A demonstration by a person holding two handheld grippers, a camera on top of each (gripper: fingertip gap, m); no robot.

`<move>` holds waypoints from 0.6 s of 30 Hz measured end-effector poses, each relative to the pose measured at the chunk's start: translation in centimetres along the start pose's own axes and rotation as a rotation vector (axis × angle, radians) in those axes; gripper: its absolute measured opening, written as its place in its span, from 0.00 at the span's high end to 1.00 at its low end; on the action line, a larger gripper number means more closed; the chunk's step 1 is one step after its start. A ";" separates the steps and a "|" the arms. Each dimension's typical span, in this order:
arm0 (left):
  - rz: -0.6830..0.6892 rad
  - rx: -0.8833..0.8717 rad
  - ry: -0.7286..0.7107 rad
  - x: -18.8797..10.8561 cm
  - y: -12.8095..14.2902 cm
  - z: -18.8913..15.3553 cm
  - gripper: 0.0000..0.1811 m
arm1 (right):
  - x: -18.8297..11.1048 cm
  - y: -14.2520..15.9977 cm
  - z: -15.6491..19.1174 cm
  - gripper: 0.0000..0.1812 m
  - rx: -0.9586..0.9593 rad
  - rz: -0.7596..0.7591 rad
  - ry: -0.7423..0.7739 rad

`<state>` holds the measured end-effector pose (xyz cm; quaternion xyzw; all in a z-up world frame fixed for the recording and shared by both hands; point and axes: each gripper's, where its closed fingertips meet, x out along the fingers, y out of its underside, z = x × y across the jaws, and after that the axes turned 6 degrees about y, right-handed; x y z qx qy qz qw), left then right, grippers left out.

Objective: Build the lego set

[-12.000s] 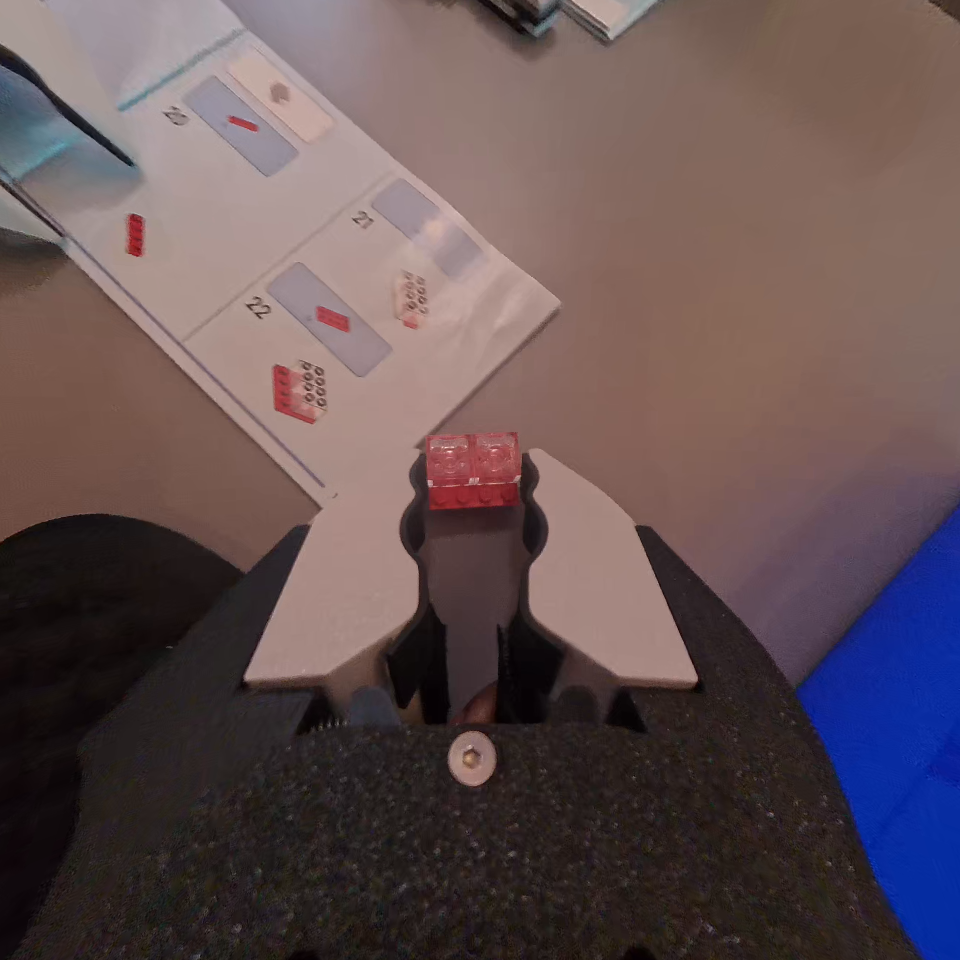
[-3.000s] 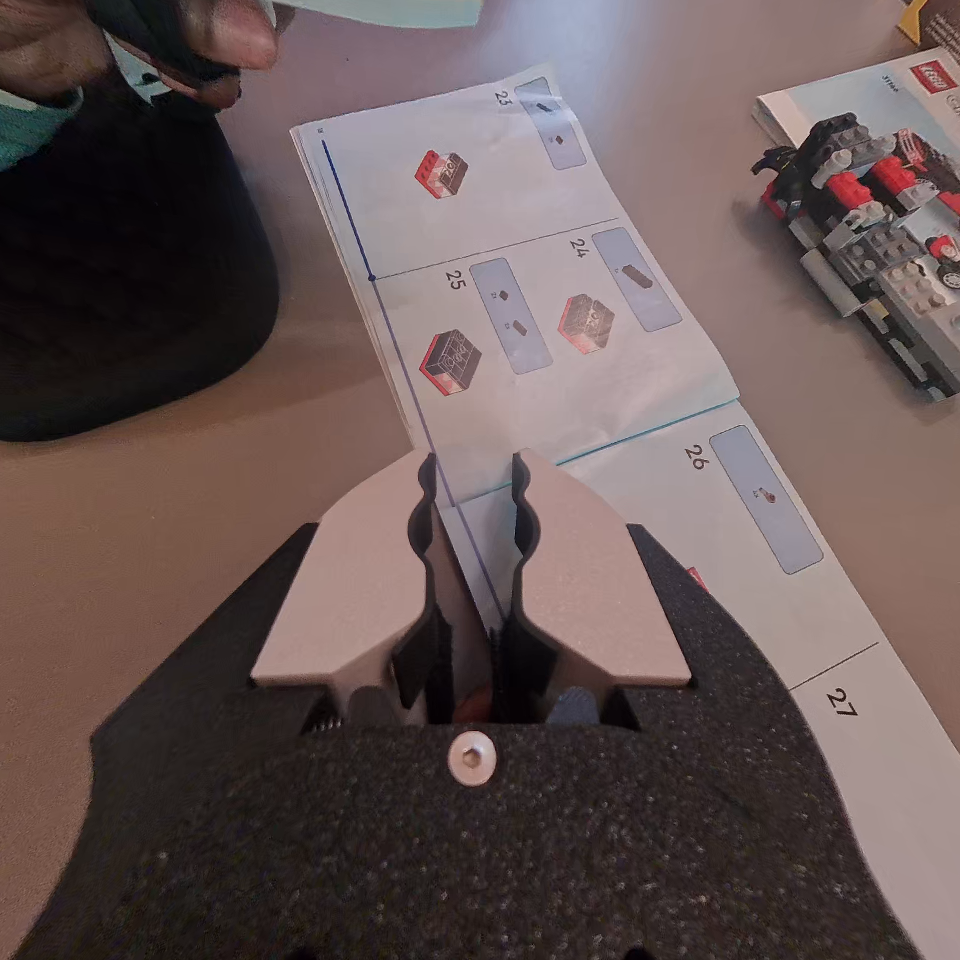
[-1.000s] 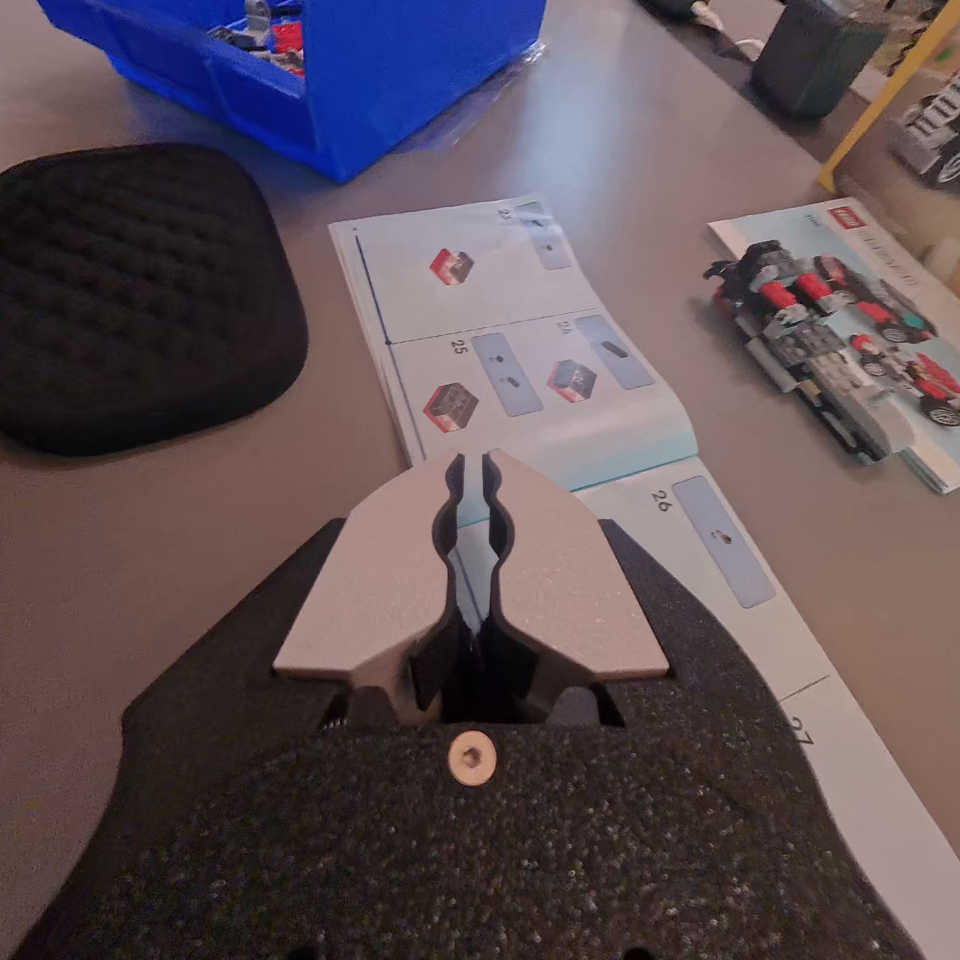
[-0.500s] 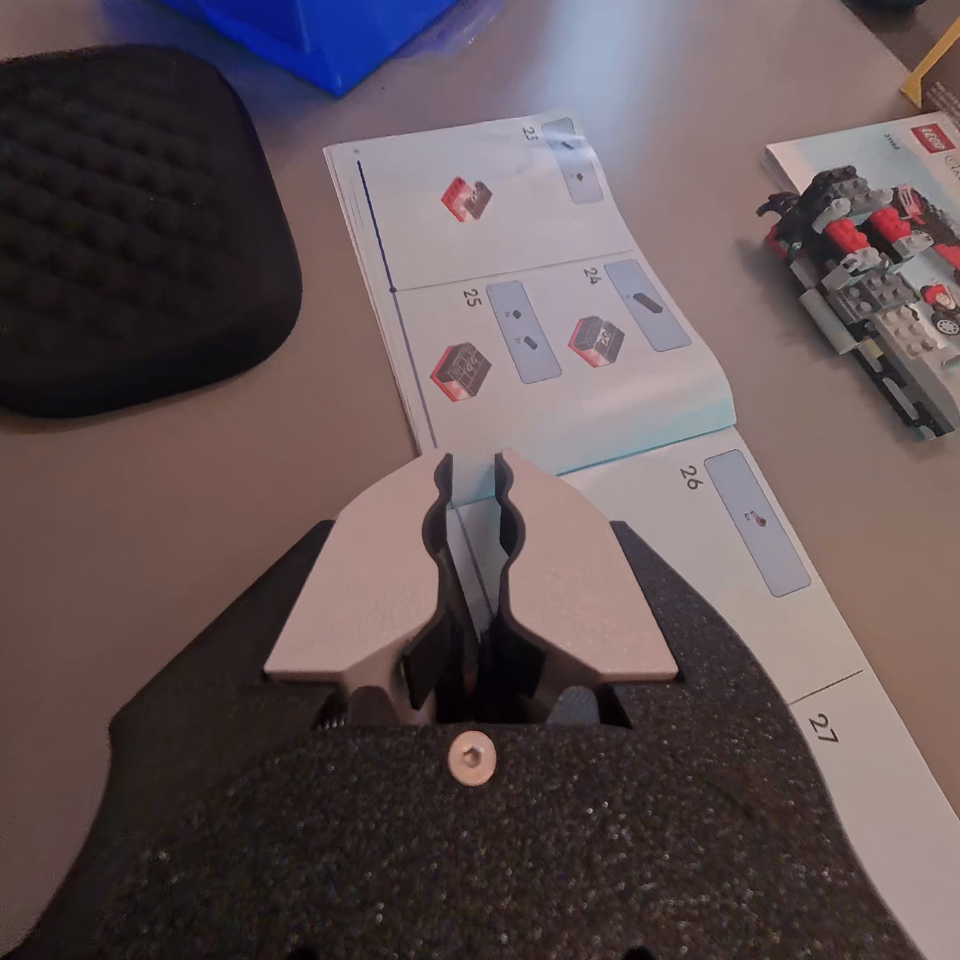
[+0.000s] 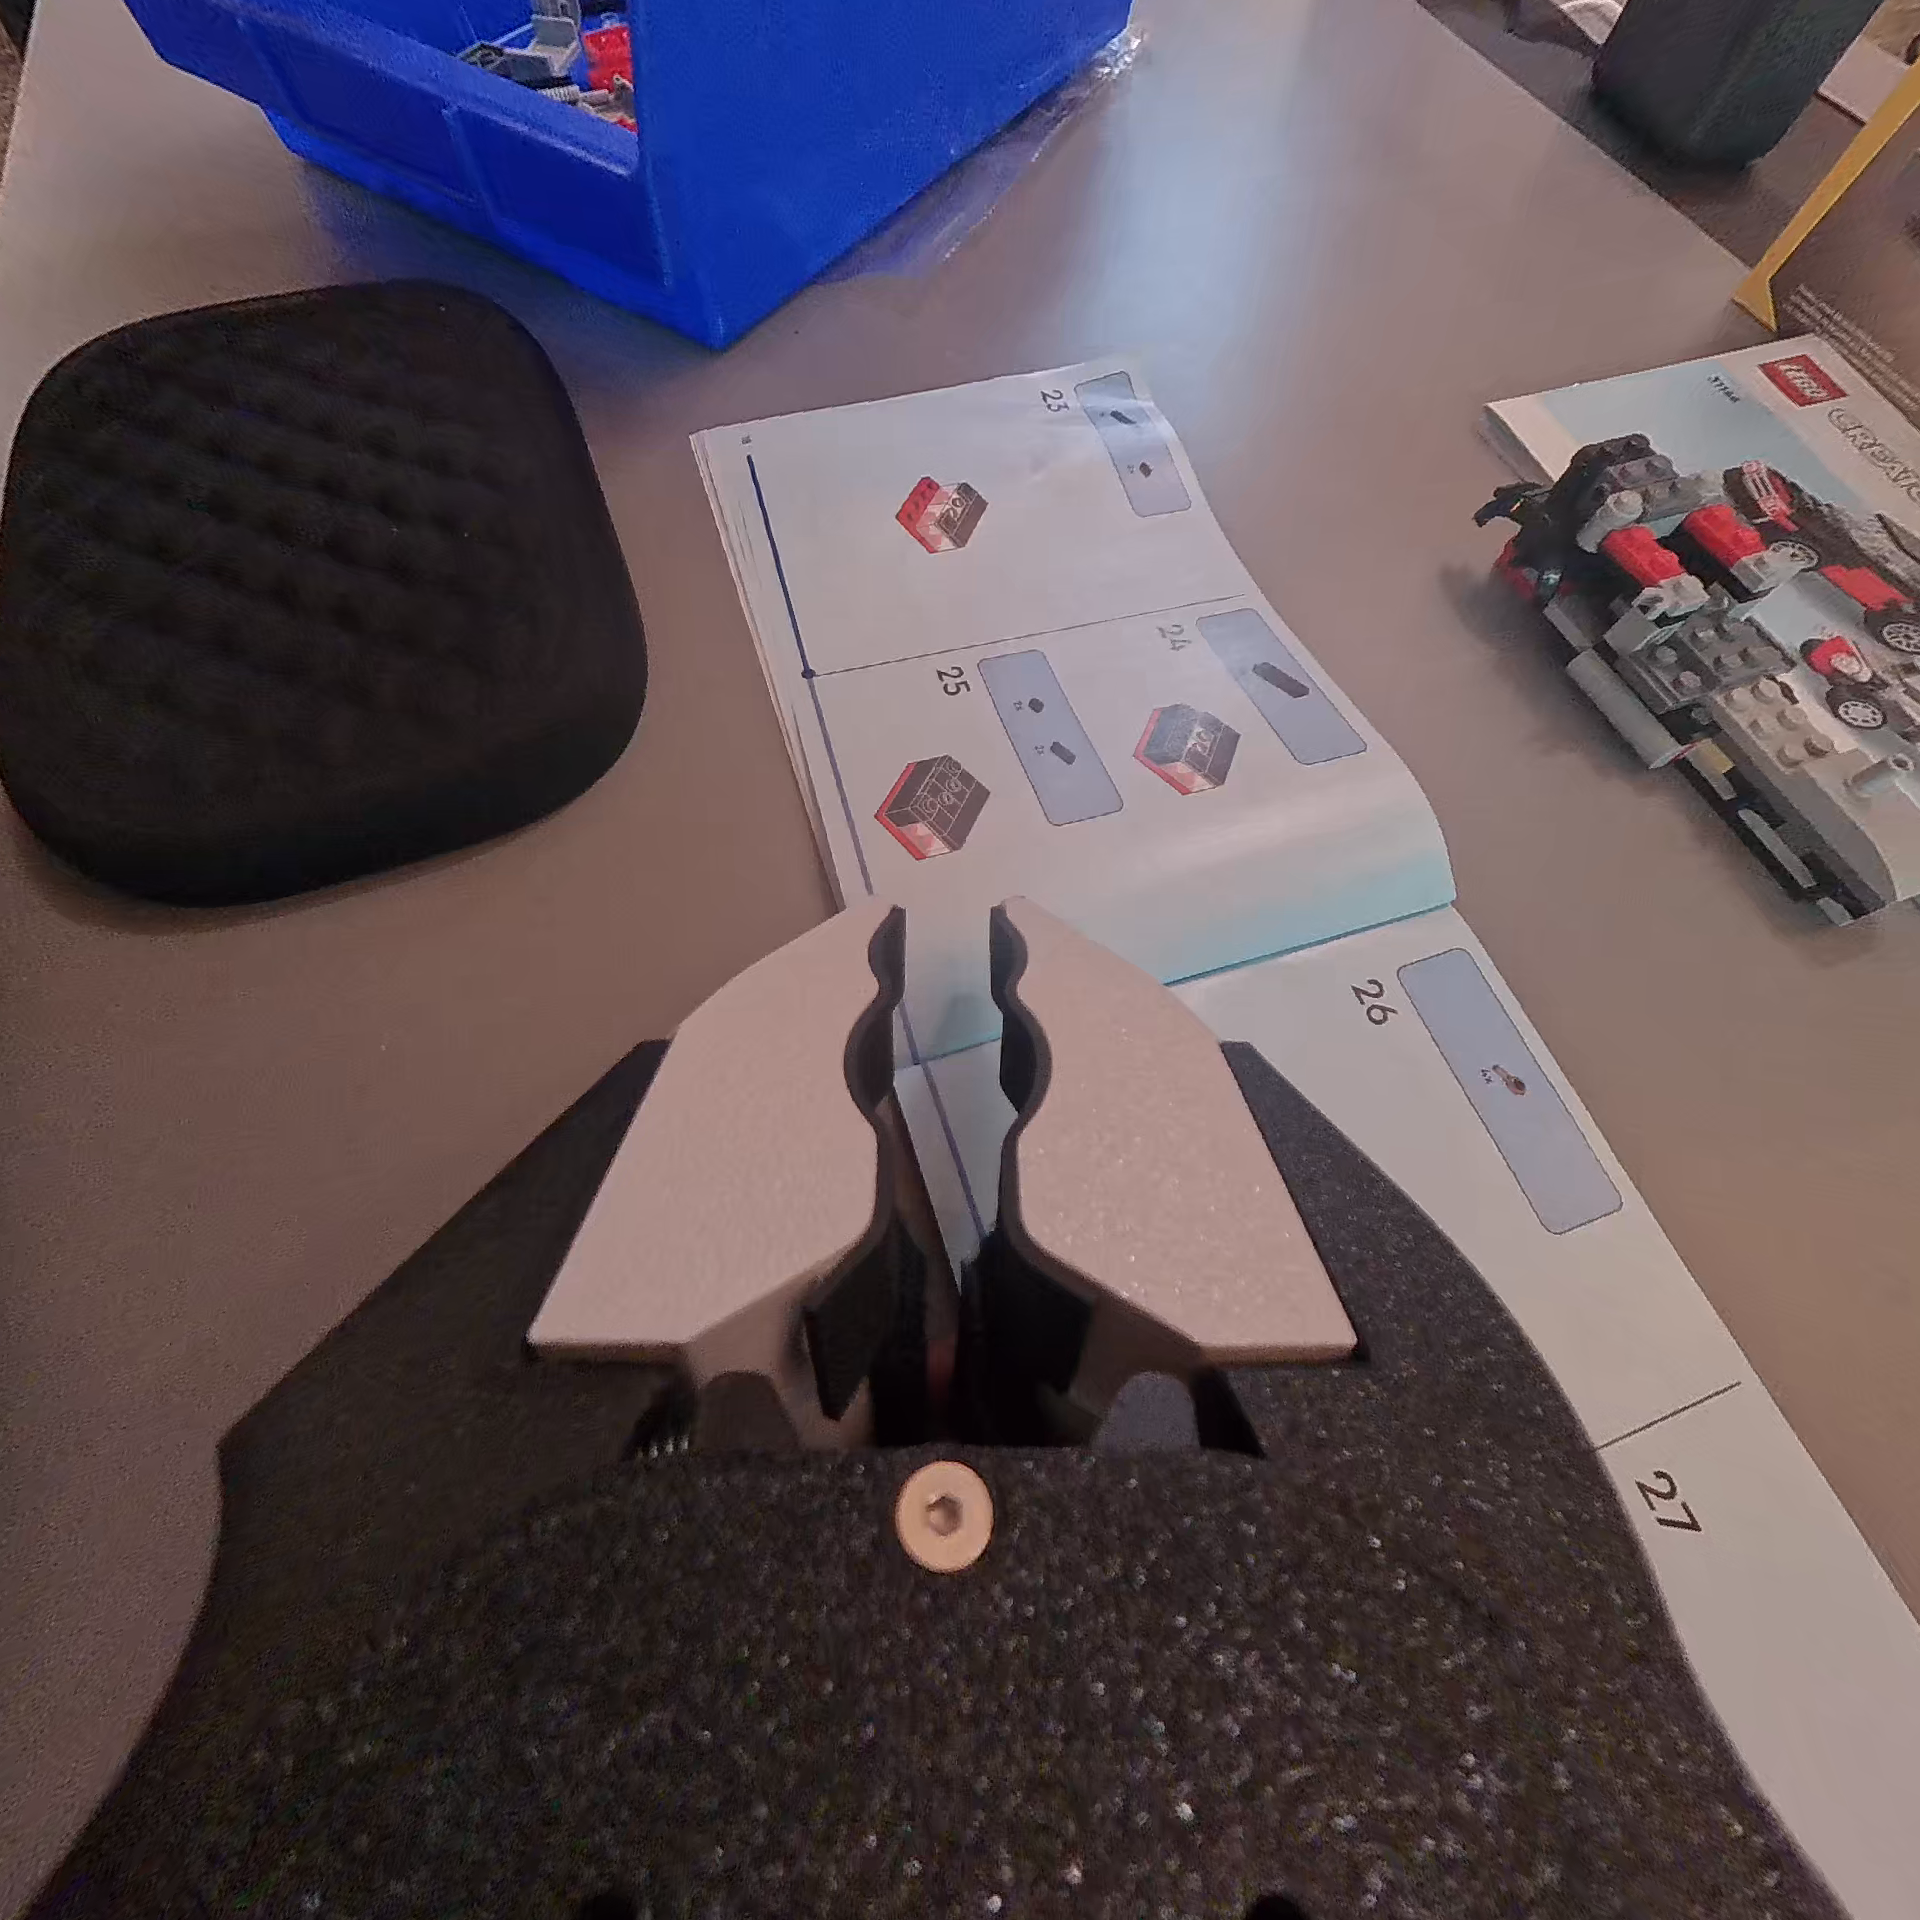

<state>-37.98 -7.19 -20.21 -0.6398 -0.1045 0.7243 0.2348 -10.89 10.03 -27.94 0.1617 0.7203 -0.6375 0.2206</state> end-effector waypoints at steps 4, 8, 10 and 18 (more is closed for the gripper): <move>0.057 -0.021 0.114 -1.6 2.6 -1.0 0.81 | 0.0 0.0 0.0 0.91 -0.006 0.004 0.001; 0.050 -0.001 0.160 -1.7 3.2 -2.7 0.81 | 0.1 0.1 -0.1 0.91 -0.006 0.007 0.007; 0.095 0.019 0.213 -1.4 3.9 -3.9 0.81 | 0.1 0.1 -0.1 0.91 -0.010 0.006 0.012; 0.125 -0.029 0.200 -1.7 4.0 -3.6 0.80 | 0.3 0.1 0.0 0.91 -0.027 0.016 0.019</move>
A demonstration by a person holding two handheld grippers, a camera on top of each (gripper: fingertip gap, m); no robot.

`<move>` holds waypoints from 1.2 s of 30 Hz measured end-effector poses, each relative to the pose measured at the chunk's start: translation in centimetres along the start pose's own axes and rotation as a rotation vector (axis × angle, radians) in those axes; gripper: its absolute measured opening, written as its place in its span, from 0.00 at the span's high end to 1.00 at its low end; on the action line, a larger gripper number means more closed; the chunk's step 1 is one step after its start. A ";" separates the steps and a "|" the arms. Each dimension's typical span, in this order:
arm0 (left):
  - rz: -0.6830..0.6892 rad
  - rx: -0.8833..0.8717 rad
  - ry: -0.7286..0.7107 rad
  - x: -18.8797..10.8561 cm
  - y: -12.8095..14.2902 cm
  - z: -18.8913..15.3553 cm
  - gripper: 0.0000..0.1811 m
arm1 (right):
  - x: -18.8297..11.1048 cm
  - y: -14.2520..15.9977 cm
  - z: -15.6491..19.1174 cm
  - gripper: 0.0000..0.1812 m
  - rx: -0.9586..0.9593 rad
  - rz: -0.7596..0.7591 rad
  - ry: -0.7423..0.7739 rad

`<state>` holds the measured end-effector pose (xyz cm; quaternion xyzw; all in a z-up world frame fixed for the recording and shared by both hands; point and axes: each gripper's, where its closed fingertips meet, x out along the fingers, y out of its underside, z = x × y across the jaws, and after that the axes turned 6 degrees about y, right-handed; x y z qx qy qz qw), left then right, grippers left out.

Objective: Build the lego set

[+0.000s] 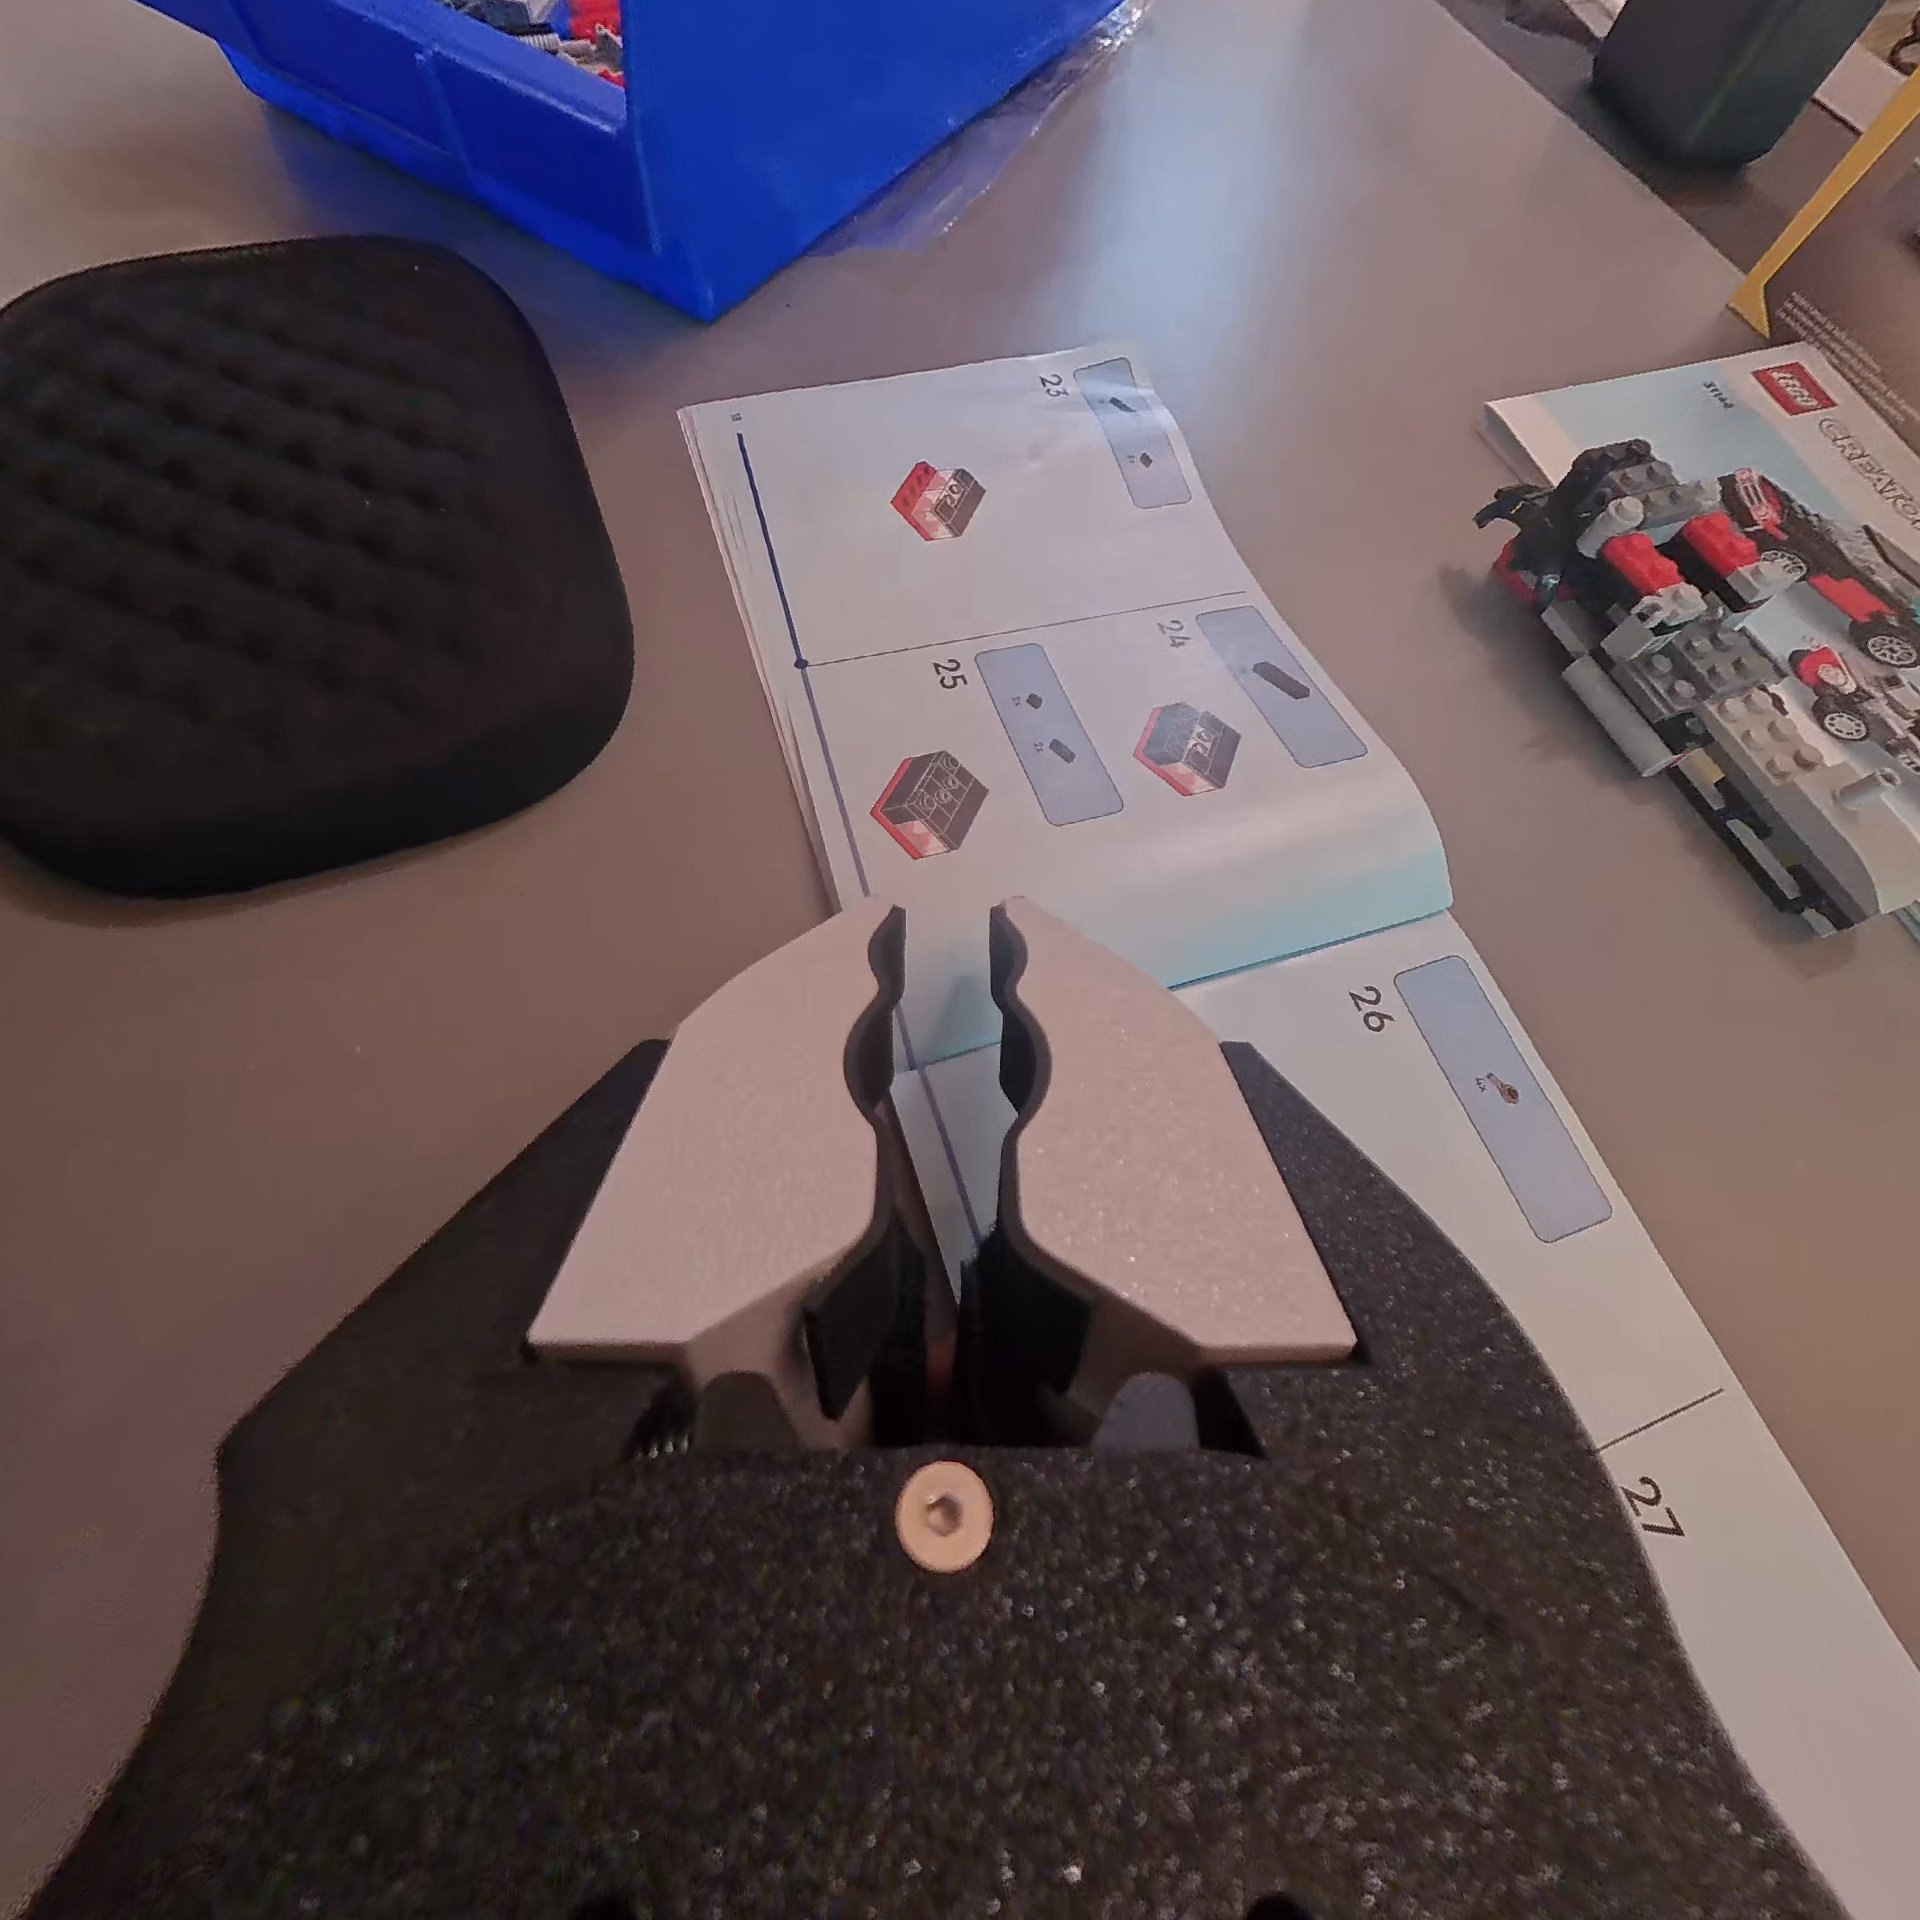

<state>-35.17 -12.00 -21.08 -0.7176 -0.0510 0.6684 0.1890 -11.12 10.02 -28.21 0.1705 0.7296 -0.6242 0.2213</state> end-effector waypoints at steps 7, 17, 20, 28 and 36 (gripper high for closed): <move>-0.031 -0.067 -0.040 -0.2 -0.3 0.9 0.80 | -0.2 -0.3 -0.4 0.91 0.025 -0.027 0.001; -0.076 0.048 -0.030 1.0 -1.5 -1.9 1.00 | -1.7 -2.4 0.4 1.00 -0.039 -0.205 -0.052; -0.135 0.056 -0.099 0.6 -2.7 -1.4 1.00 | -2.1 -3.0 0.3 0.99 -0.101 -0.263 -0.011; -0.272 0.018 -0.195 -1.3 -4.5 0.1 1.00 | -1.3 -2.3 0.0 0.98 -0.086 -0.209 0.003; -0.117 0.001 -0.052 3.5 -3.1 -3.0 0.77 | -1.5 -2.5 -0.7 0.97 -0.060 -0.227 0.039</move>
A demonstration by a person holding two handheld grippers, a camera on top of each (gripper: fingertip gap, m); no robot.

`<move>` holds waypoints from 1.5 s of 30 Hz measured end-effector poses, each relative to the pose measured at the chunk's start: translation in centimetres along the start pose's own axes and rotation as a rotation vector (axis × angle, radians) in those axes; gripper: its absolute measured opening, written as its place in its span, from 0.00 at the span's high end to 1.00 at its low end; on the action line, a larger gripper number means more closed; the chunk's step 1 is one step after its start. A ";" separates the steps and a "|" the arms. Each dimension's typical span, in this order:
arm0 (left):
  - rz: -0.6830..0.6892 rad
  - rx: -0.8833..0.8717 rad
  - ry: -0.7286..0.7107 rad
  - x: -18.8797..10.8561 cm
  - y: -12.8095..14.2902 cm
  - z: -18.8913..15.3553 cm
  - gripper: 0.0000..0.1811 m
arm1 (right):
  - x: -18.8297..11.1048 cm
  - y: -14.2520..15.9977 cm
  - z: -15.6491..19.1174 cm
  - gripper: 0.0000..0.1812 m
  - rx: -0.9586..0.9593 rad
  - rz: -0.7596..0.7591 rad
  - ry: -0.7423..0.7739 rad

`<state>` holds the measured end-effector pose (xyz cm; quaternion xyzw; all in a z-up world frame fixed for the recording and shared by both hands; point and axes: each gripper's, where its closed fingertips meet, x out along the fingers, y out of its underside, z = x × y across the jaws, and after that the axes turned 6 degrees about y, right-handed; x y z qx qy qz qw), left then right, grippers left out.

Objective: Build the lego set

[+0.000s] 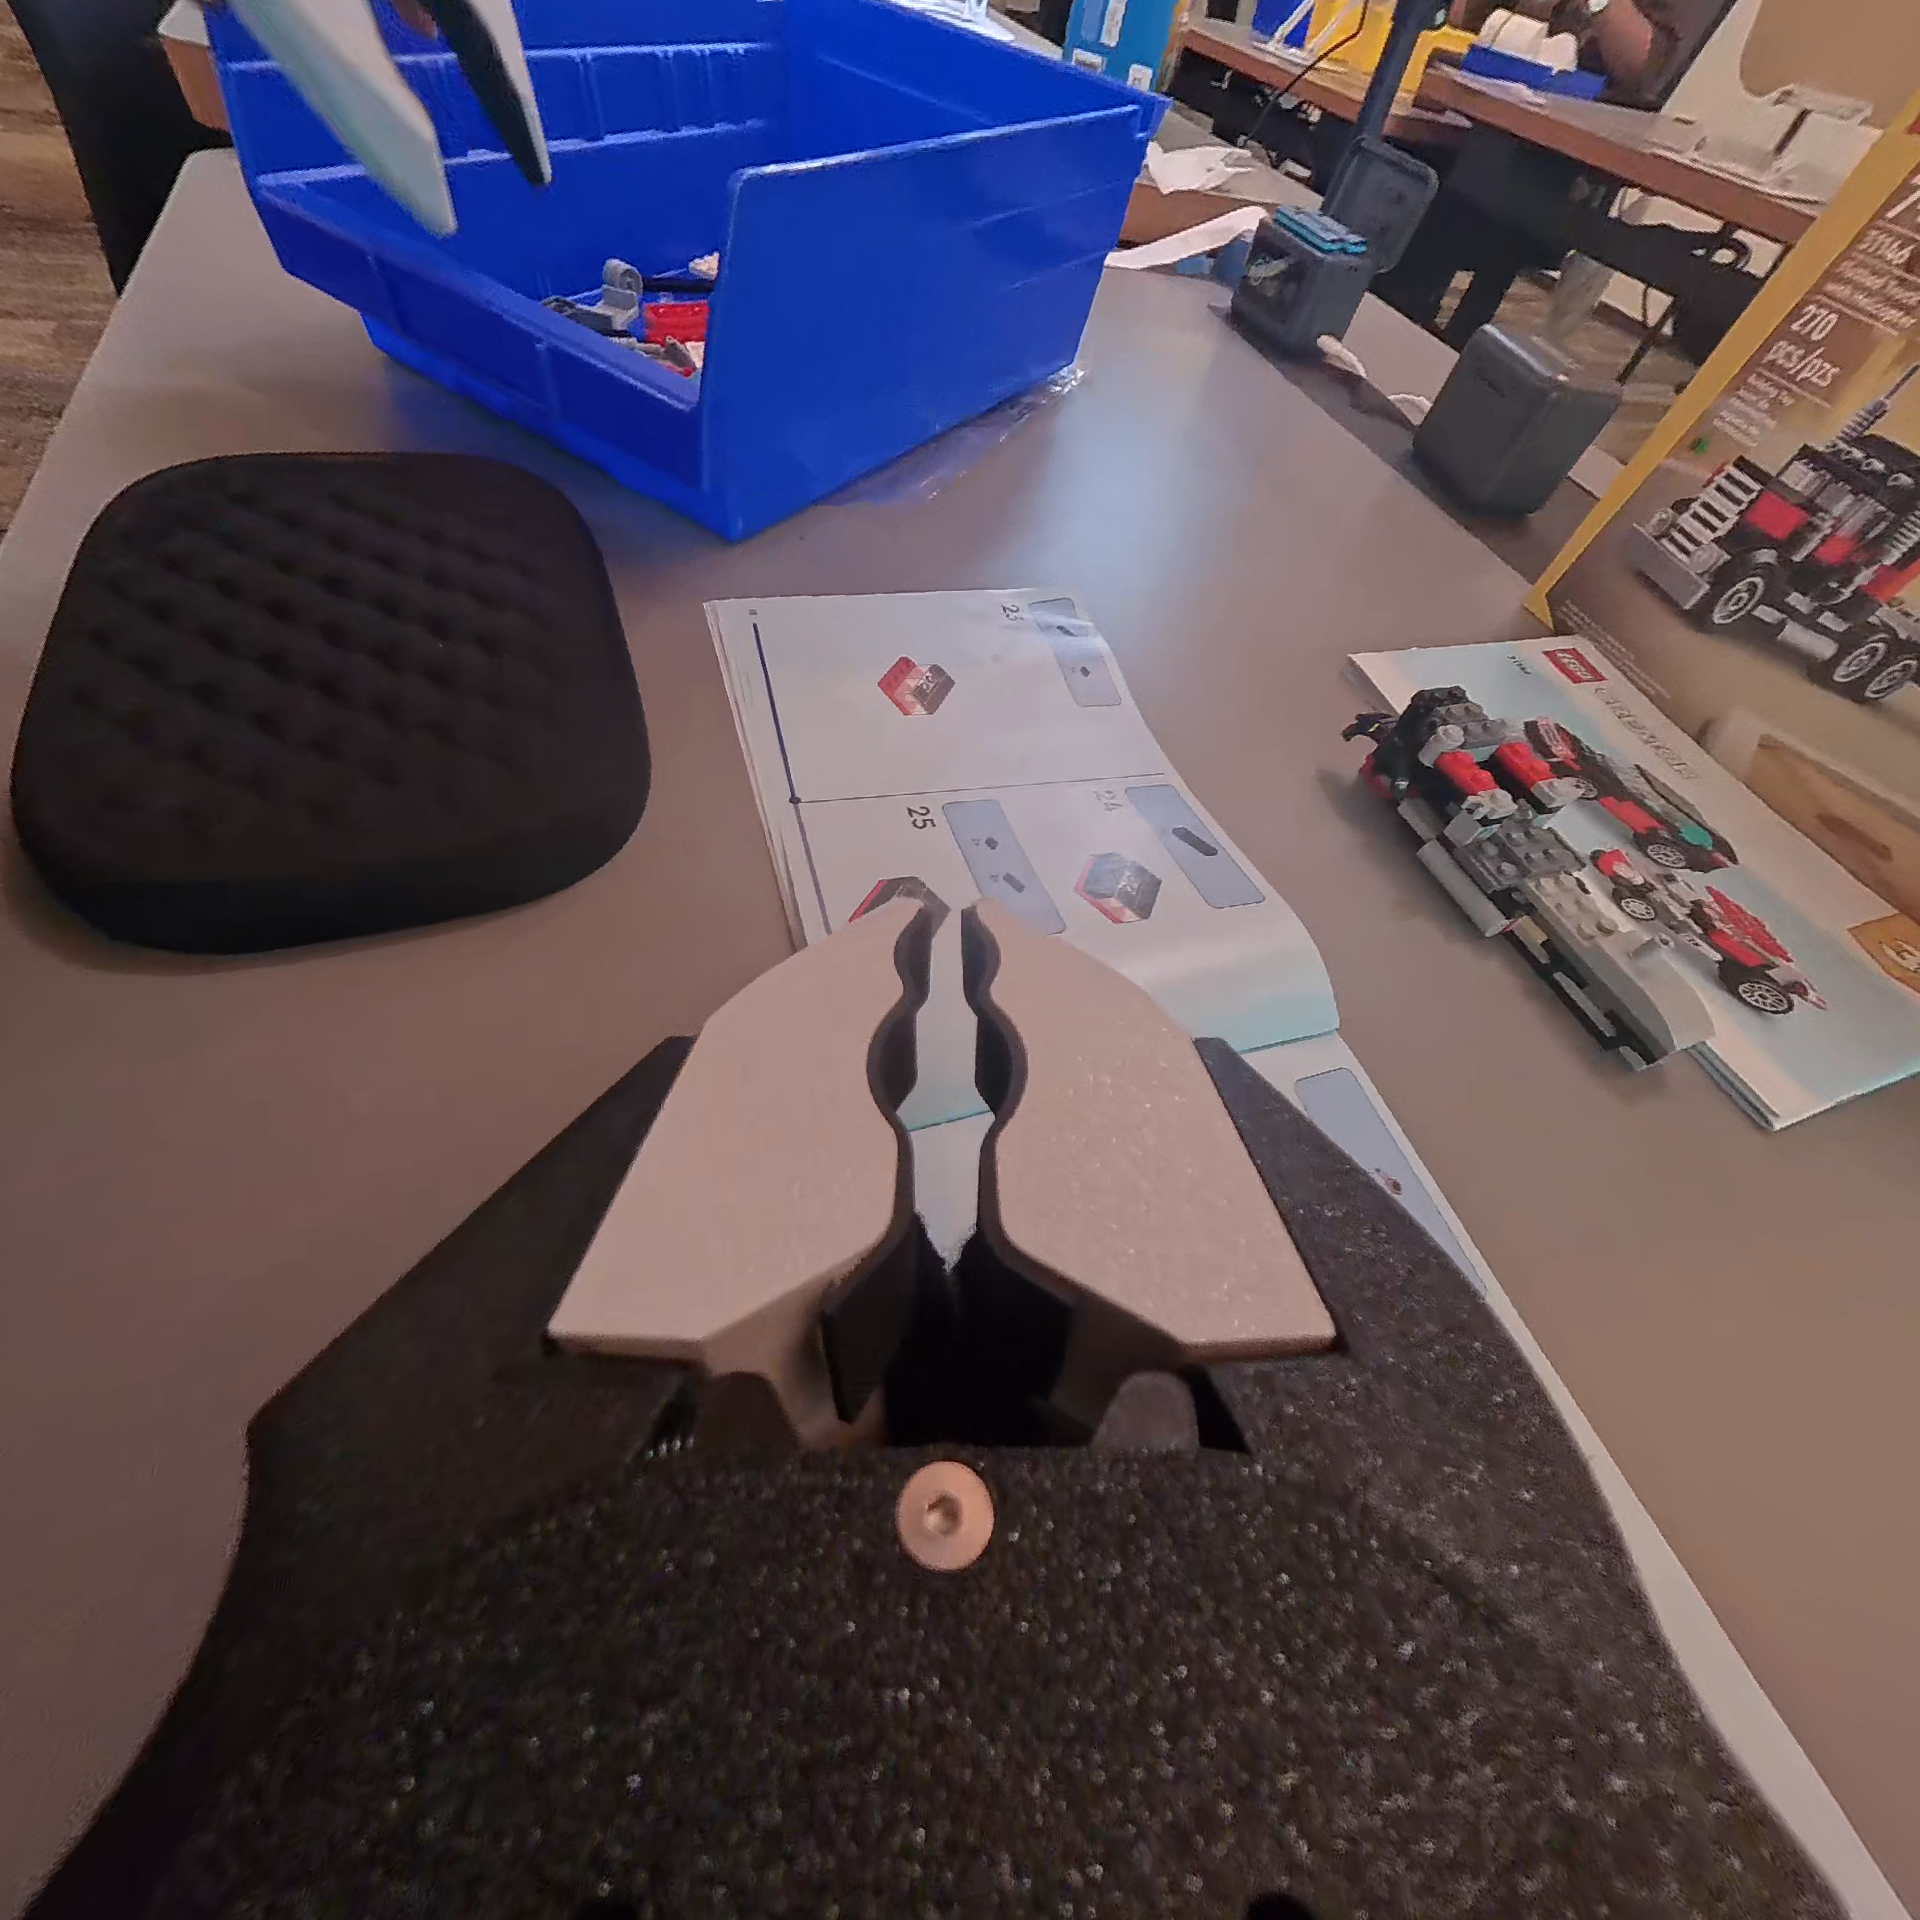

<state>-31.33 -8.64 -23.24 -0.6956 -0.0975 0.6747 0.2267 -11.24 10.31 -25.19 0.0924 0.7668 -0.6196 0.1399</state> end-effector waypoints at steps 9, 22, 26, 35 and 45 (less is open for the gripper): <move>-0.086 -0.088 -0.097 2.5 2.0 -0.9 0.86 | 0.0 -0.2 -0.7 0.97 -0.091 -0.018 0.111; -0.490 0.019 0.039 -2.4 1.4 -3.6 1.00 | 0.8 0.8 -0.2 0.97 -0.219 0.054 0.140; -0.494 0.016 0.001 -2.2 1.6 -2.7 1.00 | 1.0 1.2 0.0 0.97 -0.255 0.080 0.134; -0.305 0.029 -0.156 -6.5 0.9 1.6 0.87 | 0.3 0.0 -0.4 0.97 -0.210 -0.004 0.155; 0.072 0.205 -0.030 -2.9 0.9 2.5 0.93 | -0.4 -0.7 -0.9 0.97 -0.174 -0.073 0.174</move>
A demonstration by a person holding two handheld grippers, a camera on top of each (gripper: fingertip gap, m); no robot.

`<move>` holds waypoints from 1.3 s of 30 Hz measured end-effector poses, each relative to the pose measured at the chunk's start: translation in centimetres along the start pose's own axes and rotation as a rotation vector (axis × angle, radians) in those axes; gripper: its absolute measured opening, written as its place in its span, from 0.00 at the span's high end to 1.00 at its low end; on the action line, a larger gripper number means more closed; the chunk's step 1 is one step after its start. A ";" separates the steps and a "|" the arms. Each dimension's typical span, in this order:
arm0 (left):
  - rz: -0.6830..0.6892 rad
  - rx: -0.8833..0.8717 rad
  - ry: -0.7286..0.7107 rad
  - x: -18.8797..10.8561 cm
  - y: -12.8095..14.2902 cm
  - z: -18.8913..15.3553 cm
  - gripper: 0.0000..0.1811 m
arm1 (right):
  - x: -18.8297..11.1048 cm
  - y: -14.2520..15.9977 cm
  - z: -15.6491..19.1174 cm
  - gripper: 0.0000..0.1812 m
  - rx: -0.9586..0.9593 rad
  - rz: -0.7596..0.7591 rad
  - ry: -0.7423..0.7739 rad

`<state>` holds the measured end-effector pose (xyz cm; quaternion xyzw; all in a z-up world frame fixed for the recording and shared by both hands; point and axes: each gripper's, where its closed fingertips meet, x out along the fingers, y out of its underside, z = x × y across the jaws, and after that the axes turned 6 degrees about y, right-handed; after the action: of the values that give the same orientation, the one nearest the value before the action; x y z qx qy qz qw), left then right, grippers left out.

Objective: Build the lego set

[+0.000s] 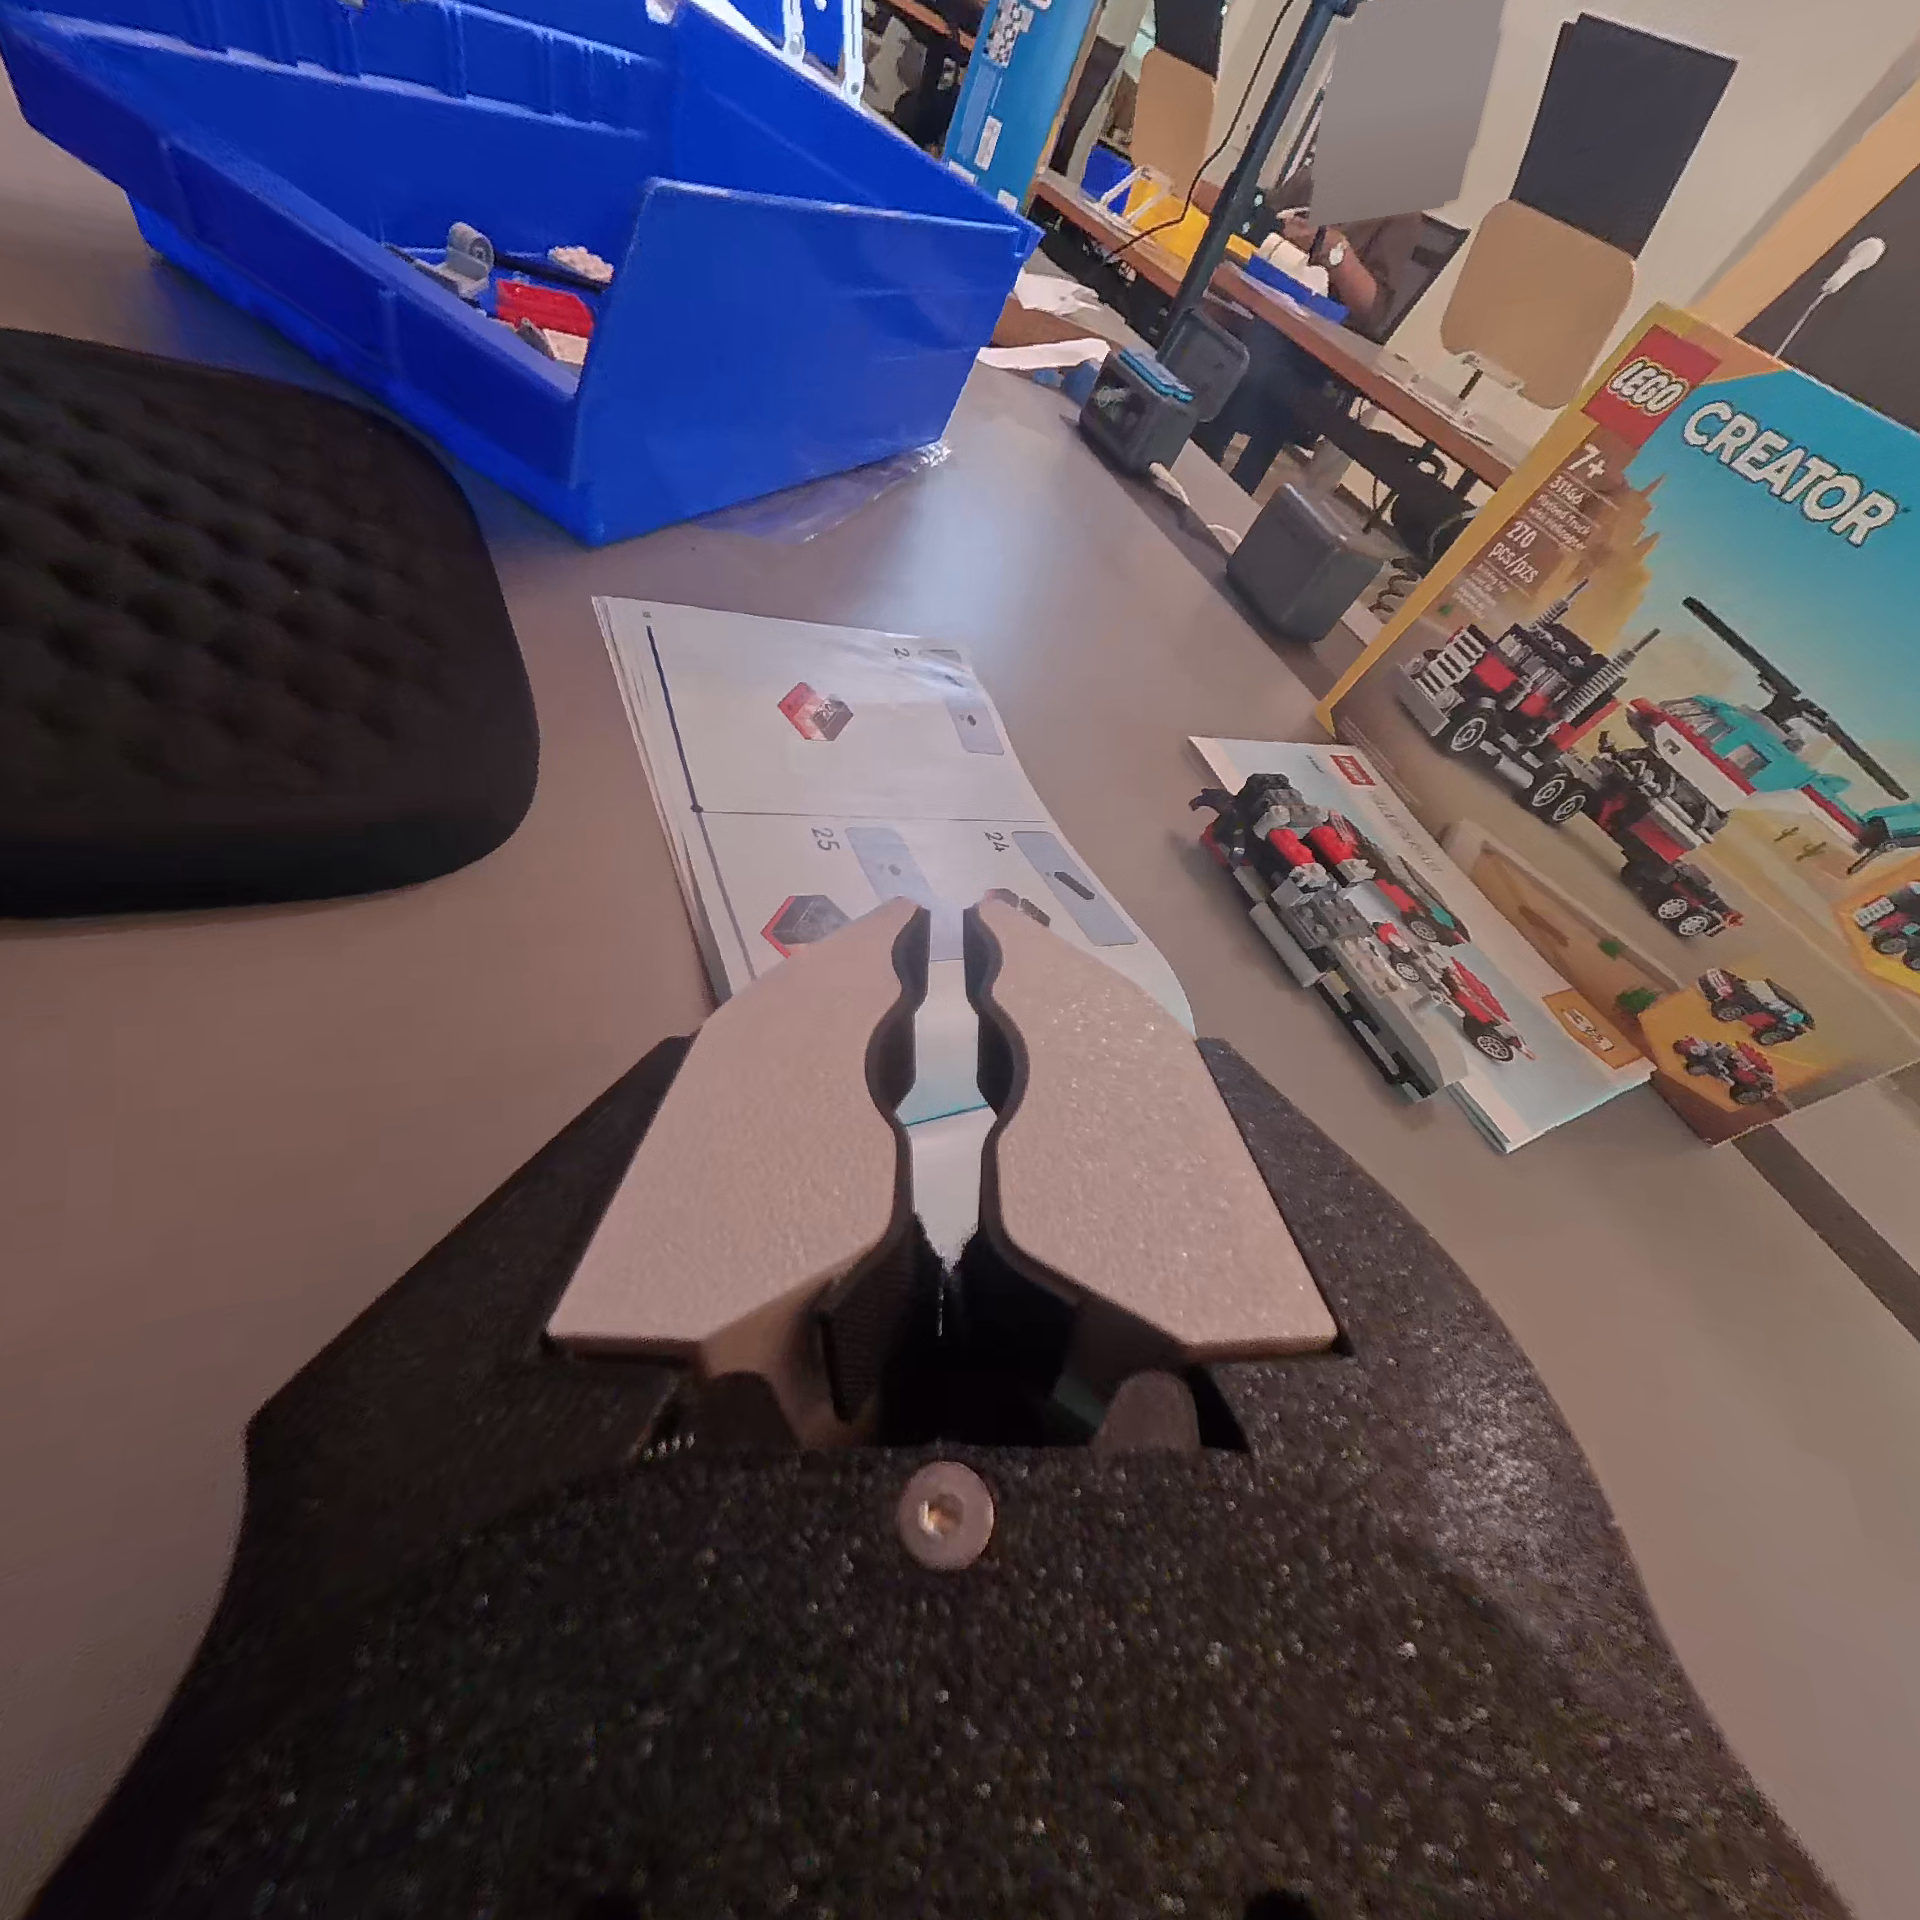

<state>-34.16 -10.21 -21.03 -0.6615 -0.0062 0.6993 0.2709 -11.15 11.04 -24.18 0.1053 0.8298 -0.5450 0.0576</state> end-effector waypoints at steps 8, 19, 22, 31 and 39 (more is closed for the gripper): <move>-0.201 -0.162 -0.091 -0.7 -1.8 4.6 0.64 | 0.1 0.1 0.3 0.96 -0.005 0.002 -0.020; -0.197 -0.147 0.013 0.3 -1.8 3.1 0.62 | 0.0 0.1 0.3 0.97 -0.004 0.002 -0.019; -0.219 -0.161 0.002 0.2 -2.1 3.3 0.62 | 0.0 0.1 0.2 0.97 0.001 -0.002 -0.017; -0.141 -0.153 -0.016 0.7 -1.2 3.5 0.64 | 0.0 0.1 0.1 0.96 -0.003 0.001 -0.013; -0.122 -0.189 -0.117 -1.3 0.0 4.9 0.64 | 0.0 0.1 0.0 0.96 0.003 -0.001 -0.010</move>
<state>-38.76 -8.96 -19.18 -0.6406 -0.1278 0.7152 0.2486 -11.11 11.09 -24.27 0.1024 0.8288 -0.5467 0.0611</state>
